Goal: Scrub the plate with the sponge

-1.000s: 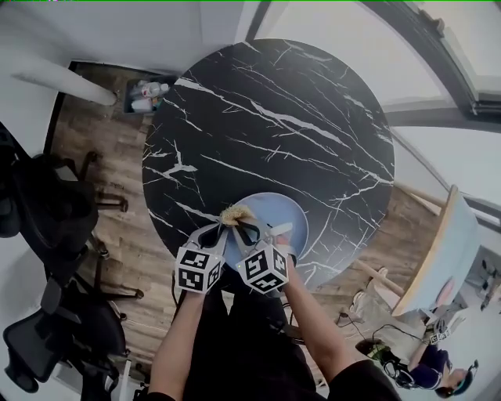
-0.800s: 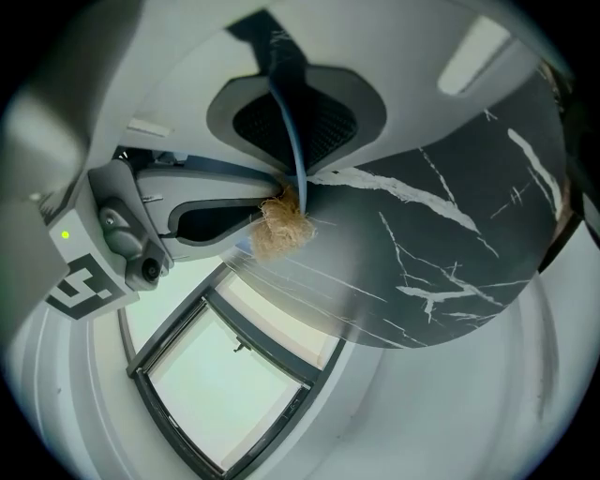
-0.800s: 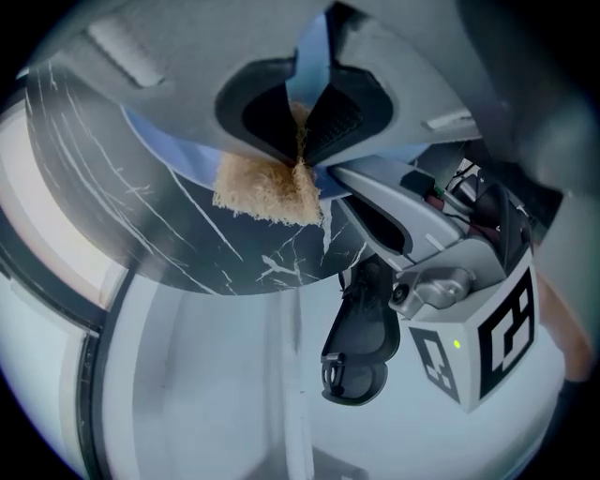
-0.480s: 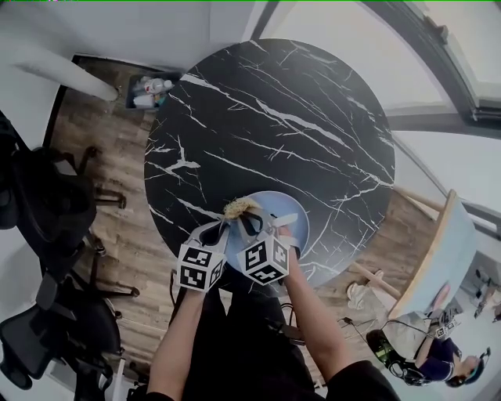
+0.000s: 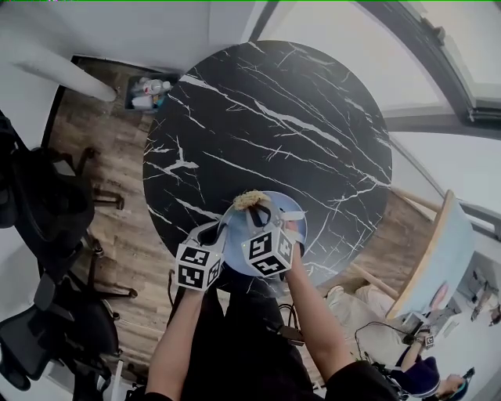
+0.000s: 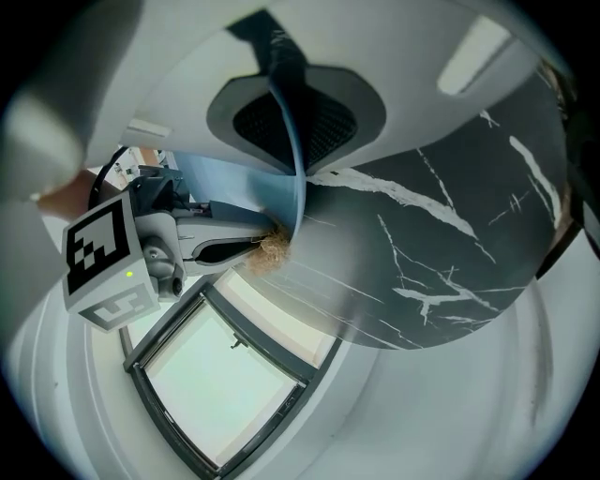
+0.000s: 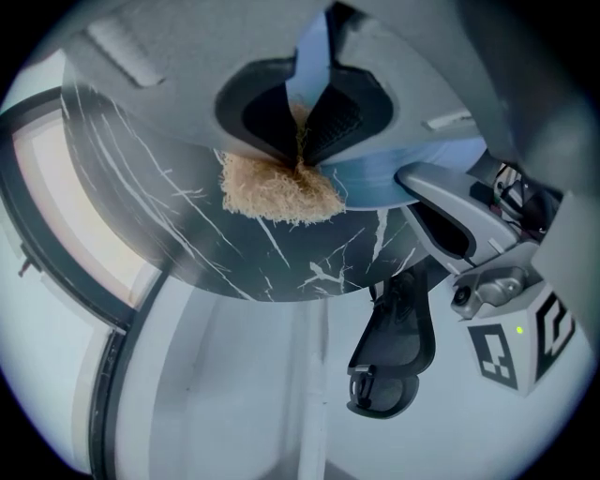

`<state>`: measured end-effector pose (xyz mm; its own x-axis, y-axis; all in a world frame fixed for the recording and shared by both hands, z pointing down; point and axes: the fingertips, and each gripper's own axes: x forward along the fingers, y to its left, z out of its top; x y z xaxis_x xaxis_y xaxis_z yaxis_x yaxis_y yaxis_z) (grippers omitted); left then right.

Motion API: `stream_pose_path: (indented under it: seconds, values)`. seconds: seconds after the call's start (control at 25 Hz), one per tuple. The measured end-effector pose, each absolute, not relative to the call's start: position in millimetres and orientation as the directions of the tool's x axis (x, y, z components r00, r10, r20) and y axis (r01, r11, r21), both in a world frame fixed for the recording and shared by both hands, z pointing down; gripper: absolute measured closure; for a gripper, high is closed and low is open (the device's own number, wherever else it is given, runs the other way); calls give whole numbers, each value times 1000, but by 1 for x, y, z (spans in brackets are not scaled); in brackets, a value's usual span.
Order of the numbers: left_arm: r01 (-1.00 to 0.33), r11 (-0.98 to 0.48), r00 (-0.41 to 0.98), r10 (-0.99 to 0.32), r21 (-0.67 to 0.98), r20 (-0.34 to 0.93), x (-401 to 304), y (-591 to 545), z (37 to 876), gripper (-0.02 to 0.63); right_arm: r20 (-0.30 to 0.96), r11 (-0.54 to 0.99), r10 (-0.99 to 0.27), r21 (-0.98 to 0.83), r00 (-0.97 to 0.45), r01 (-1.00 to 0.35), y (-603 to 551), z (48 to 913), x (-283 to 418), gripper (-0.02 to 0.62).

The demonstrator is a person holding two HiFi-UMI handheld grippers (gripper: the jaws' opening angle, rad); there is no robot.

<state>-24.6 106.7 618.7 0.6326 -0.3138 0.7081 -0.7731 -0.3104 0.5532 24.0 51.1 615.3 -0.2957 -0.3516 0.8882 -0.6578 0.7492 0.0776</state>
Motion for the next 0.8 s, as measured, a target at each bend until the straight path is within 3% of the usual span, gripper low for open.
stream_pose_path:
  seconds: [0.8]
  values:
    - [-774, -248, 633, -348, 583, 692, -27, 106, 618, 588, 925, 643, -379, 267, 5, -718, 59, 618, 113, 574]
